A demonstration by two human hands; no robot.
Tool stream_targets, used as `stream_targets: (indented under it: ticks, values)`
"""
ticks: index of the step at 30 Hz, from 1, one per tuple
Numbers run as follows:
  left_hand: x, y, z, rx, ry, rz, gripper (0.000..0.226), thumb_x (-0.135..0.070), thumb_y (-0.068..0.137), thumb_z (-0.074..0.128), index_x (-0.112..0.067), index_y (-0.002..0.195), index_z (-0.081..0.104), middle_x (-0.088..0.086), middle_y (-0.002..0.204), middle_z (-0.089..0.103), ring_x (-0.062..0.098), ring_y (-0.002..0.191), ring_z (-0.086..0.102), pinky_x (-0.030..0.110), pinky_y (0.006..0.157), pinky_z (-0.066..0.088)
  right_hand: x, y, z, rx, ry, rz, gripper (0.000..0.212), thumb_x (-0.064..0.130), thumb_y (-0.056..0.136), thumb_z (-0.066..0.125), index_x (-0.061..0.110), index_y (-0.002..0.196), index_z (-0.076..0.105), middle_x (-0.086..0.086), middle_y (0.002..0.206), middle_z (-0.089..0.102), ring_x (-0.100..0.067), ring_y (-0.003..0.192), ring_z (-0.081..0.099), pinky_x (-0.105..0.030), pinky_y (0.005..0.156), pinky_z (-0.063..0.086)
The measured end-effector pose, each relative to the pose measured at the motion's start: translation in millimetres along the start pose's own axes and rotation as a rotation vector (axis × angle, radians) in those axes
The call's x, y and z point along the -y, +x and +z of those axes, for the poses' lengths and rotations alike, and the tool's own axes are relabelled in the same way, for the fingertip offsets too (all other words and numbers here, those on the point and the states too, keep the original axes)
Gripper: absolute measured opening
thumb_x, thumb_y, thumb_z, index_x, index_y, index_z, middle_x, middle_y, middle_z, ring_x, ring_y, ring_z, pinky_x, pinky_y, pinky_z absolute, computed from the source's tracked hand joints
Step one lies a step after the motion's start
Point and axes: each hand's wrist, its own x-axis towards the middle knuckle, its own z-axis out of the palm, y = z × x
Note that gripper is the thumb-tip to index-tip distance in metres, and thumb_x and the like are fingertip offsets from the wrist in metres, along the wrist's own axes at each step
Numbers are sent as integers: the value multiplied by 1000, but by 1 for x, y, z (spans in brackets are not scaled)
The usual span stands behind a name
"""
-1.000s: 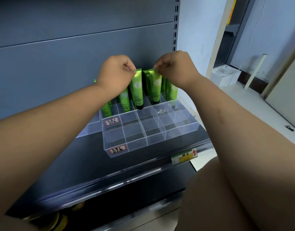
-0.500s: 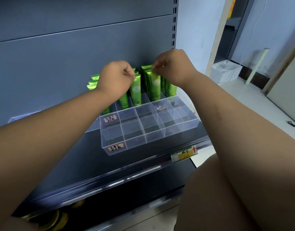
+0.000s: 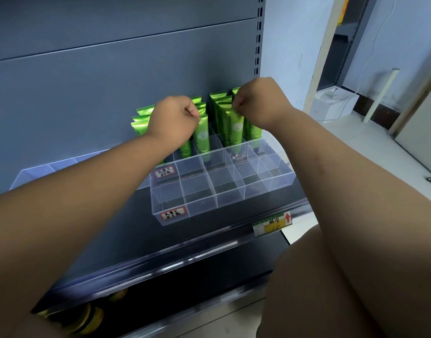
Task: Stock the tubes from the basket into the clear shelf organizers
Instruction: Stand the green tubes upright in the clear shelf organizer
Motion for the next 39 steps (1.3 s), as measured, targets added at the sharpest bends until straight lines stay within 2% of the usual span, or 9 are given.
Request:
stream_targets:
  ticks: [8,12,15,18,24,31,39]
  values:
    - [1,1,3,-1,-22,-5,12,-9,87,68,-18,82,73,-5,78,69,12,74,65,25,72,53,2,1,4,0,28,31,19,5,84,65,12,90,82,-5,92,77,-23,90,69,-31,82,53]
    - [1,2,5,-5,-28,-7,15,-8,88,68,-21,81,71,-6,78,69,10,73,63,24,72,52,2,2,5,-7,15,24,21,5,82,63,12,86,82,-4,89,77,-24,88,69,-32,79,53]
    - [1,1,6,-5,-31,-7,13,-9,88,69,-22,85,72,-6,80,69,11,77,65,26,77,55,3,4,3,-9,0,21,22,3,79,61,12,83,82,-5,87,76,-25,87,68,-31,75,52]
    - [1,1,6,1,-37,-9,13,-10,88,69,-21,88,74,-7,82,69,13,82,67,30,82,57,4,6,2,-5,-13,31,26,1,80,60,15,86,82,-4,91,77,-24,91,68,-30,79,52]
    - [-1,0,7,2,-22,-1,16,-7,87,67,-21,88,75,-6,82,69,14,83,68,32,83,58,2,7,6,-1,-53,49,35,-2,80,56,18,91,82,-1,95,77,-25,95,68,-32,81,54]
    - [-1,-1,6,-2,-14,8,24,-3,86,63,-18,96,77,-5,85,70,14,87,68,32,87,57,6,5,7,34,-80,81,34,4,76,55,24,86,81,1,88,76,-27,87,67,-38,77,59]
    - [0,-3,5,6,1,17,23,-2,86,63,-19,96,77,-6,84,68,17,87,67,37,86,59,12,4,6,34,-74,119,34,7,81,58,29,91,81,6,93,76,-23,91,67,-37,78,59]
